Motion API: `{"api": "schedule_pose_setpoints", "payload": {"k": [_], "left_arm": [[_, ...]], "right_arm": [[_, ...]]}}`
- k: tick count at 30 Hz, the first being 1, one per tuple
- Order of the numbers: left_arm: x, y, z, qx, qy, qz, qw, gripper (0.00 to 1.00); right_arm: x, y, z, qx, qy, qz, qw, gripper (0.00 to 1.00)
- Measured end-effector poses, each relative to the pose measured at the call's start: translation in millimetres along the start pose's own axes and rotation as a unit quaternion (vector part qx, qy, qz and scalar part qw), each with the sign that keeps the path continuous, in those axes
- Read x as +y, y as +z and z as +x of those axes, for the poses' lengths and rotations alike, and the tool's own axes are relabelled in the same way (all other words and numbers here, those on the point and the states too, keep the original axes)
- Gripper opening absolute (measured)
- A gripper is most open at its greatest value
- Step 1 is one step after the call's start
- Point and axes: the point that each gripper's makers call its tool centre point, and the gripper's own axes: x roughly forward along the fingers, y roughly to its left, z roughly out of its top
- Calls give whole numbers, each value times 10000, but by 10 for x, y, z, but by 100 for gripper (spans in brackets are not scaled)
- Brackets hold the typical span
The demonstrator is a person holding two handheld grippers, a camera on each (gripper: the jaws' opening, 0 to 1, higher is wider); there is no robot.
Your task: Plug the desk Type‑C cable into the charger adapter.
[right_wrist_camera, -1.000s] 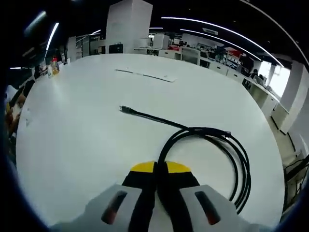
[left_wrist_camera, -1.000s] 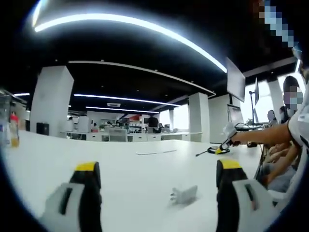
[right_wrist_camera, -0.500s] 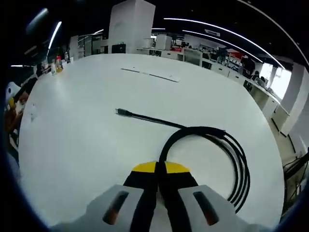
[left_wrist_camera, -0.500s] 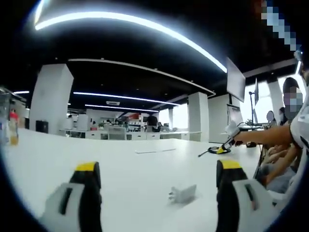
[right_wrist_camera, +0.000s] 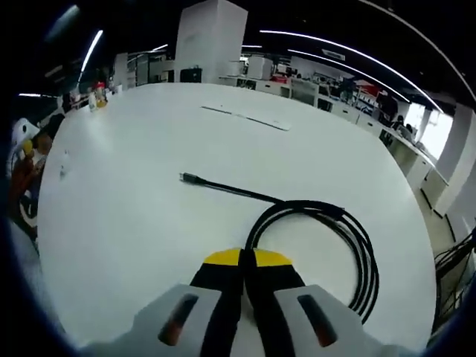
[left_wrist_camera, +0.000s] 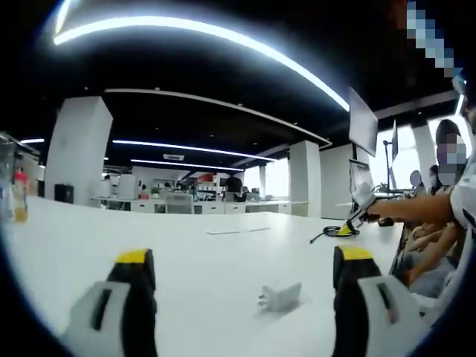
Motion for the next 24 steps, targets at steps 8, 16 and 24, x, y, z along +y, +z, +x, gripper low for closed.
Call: {"api": "schedule_pose_setpoints", "payload": {"k": [8, 16, 24], "left_arm": [[-22, -15, 10, 26, -25, -7, 10000, 100], [-36, 11, 0, -3, -36, 19, 10000, 100], [-46, 16, -6, 0, -56, 15, 10000, 100]], "right_arm": [[311, -31, -135, -47, 150, -116, 9998, 2], [661, -130, -300, -54, 293, -212, 9993, 2], [957, -241, -454, -26, 414, -350, 9985, 2]]}}
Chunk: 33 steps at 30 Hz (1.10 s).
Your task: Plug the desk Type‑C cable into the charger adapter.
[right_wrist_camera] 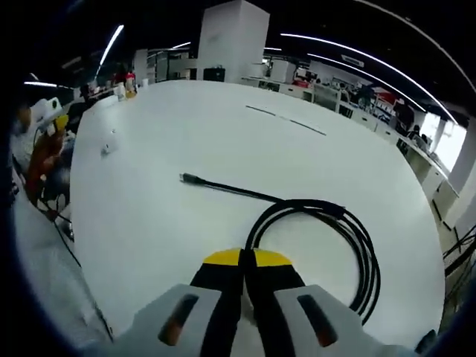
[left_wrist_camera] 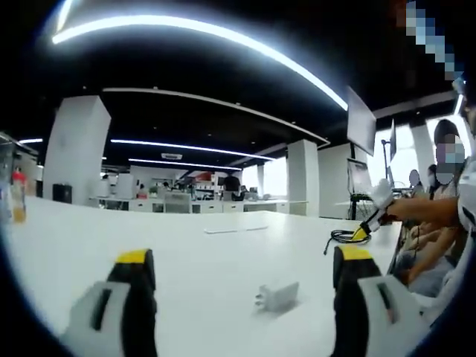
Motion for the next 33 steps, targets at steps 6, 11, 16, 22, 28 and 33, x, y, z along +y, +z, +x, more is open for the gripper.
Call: {"api": "schedule_pose_setpoints", "payload": {"k": [6, 11, 16, 22, 28, 33], "left_arm": [[7, -10, -22, 3, 8, 1, 10000, 100], [2, -14, -27, 3, -6, 0, 10000, 100], [-16, 3, -36, -22, -25, 10, 10000, 100], [-23, -6, -36, 4, -38, 10, 10000, 100], [-18, -6, -37, 1, -27, 16, 10000, 100], [-24, -11, -35, 4, -35, 6, 10000, 100]], "right_arm": [[217, -54, -94, 6, 93, -46, 9999, 2], [351, -76, -160, -17, 165, -57, 9998, 2], [533, -93, -227, -22, 274, -101, 9996, 2], [661, -113, -264, -18, 347, -131, 9993, 2], [783, -144, -284, -11, 435, -109, 9990, 2], [829, -151, -297, -6, 468, -120, 9988, 2]]}}
